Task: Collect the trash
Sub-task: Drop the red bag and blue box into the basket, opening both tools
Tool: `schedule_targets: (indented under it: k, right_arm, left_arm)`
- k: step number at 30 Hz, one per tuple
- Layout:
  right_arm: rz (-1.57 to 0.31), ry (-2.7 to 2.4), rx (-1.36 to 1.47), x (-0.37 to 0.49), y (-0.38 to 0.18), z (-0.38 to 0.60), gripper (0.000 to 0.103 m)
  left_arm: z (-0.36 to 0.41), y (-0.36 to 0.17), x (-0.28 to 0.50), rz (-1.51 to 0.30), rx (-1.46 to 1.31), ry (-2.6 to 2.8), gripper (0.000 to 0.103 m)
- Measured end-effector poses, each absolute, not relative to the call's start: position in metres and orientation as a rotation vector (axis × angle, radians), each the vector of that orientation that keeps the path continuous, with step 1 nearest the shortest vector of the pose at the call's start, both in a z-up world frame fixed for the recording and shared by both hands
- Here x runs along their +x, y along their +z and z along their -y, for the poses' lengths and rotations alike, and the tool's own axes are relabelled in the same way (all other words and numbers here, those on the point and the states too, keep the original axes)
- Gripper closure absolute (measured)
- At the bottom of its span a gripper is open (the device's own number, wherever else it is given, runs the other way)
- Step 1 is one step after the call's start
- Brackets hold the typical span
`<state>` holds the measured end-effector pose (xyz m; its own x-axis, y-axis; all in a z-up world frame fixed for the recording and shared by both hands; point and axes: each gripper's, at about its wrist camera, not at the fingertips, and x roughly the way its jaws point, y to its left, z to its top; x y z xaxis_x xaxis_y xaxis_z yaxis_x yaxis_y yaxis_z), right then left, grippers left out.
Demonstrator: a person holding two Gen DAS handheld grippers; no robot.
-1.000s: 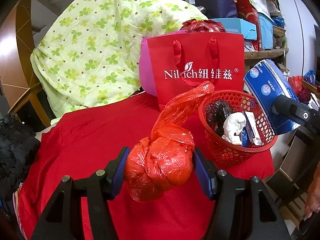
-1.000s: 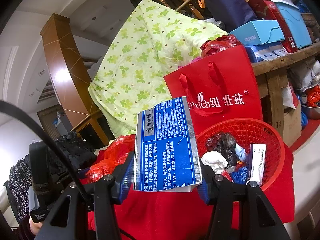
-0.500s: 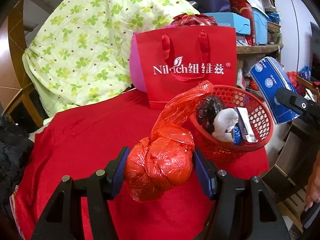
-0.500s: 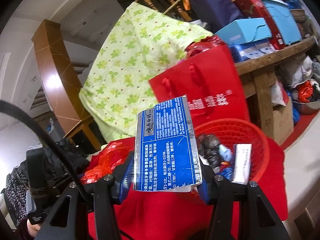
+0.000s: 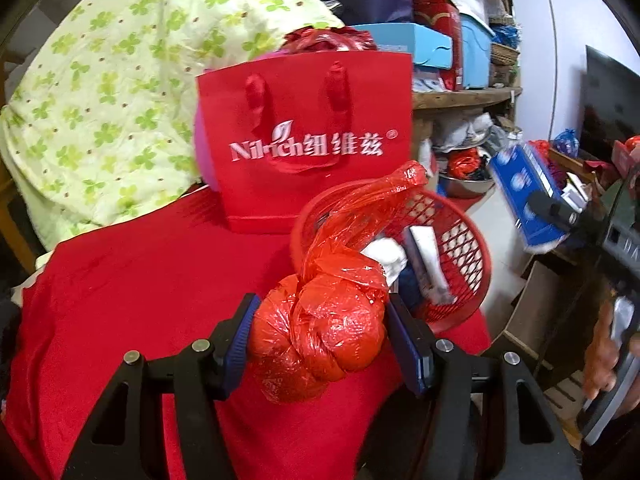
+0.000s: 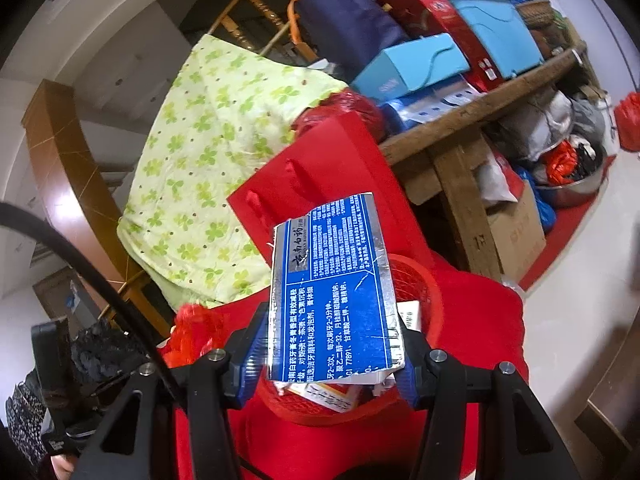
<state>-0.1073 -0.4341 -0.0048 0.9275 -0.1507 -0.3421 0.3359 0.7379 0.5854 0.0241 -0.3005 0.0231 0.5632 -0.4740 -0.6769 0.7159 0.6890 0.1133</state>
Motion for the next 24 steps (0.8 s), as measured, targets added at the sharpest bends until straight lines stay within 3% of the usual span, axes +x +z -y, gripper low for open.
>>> schedule_targets:
  k: [13,22,24]
  right_arm:
    - [-0.298,-0.324,0.768,-0.105,-0.027,0.479,0.046]
    - [-0.364,-0.28,0.782,-0.052,-0.042,0.493,0.045]
    - [-0.381,-0.264,0.801,-0.031,-0.048,0.495,0.045]
  left_arm:
    - [0.375,-0.006,0.047,-0.75,0.312,-0.922,0.037]
    - [0.36,-0.023,0.05,-0.759,0.262,-0.967,0.035]
    - [0.35,-0.018,0.052,-0.743,0.235,-0.959,0.026]
